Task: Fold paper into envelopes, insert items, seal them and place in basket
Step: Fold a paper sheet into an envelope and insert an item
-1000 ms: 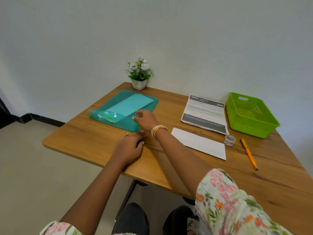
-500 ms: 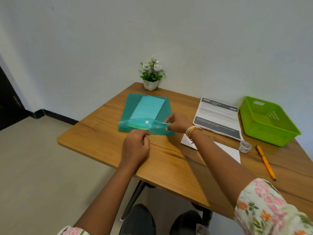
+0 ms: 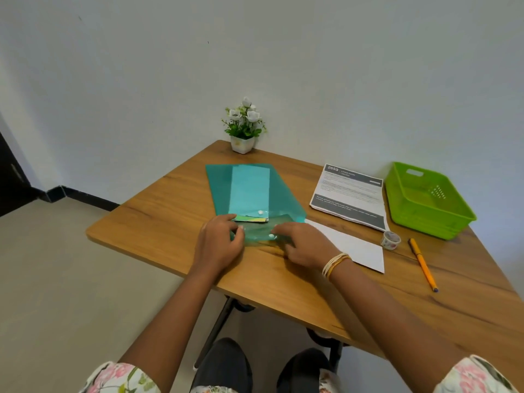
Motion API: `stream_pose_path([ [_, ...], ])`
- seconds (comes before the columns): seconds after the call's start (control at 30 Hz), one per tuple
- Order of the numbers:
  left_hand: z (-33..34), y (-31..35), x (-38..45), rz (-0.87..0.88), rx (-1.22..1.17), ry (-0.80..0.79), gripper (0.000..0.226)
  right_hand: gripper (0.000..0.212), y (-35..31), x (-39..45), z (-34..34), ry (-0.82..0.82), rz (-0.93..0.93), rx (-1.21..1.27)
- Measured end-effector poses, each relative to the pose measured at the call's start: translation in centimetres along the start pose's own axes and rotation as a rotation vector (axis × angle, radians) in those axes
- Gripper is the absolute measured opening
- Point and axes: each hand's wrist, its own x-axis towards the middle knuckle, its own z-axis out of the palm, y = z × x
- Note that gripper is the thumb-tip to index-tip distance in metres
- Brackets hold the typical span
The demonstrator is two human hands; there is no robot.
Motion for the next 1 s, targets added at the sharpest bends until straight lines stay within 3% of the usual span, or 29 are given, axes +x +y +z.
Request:
stream_pose_path([
  [0.07, 0.0, 0.0, 0.1, -0.042, 0.016, 0.025, 0.024, 0.038, -0.7, 0.0, 0.6, -0.004, 0.054, 0.101],
  [0.2, 0.0, -0.2, 0.2, -0.153, 0.028, 0.051, 0.014, 0.033, -1.5, 0.6, 1.3, 0.136, 0.168, 0.228],
  [0.37, -0.2, -0.4, 1.3, -0.339, -0.048, 0.143, 0.026, 0.03, -1.8, 1.5, 2.2, 0.202, 0.23, 0.213],
  [0.43, 0.0, -0.4, 2.0, -0.328, 0.024, 0.144, 0.026, 0.03, -1.7, 1.7, 2.2, 0.203, 0.245, 0.196],
  [0.6, 0.2, 0.0, 2.4, -0.234, -0.035, 0.241, 0.001, 0.029, -1.9, 2.6, 1.7, 0.192, 0.267, 0.052],
  [0.77, 0.2, 0.5, 1.9, -0.075, -0.059, 0.265, 0.008, 0.029, -3.3, 4.7, 1.4, 0.229, 0.185, -0.115],
  [0.87, 0.3, 0.4, 1.9, -0.107, -0.076, 0.278, 0.007, 0.035, -4.4, 5.9, 1.9, 0.18, 0.156, -0.151],
  [1.0, 0.2, 0.3, 1.9, -0.118, -0.076, 0.309, 0.01, 0.021, -4.9, 6.6, 2.6, 0.18, 0.143, -0.249],
])
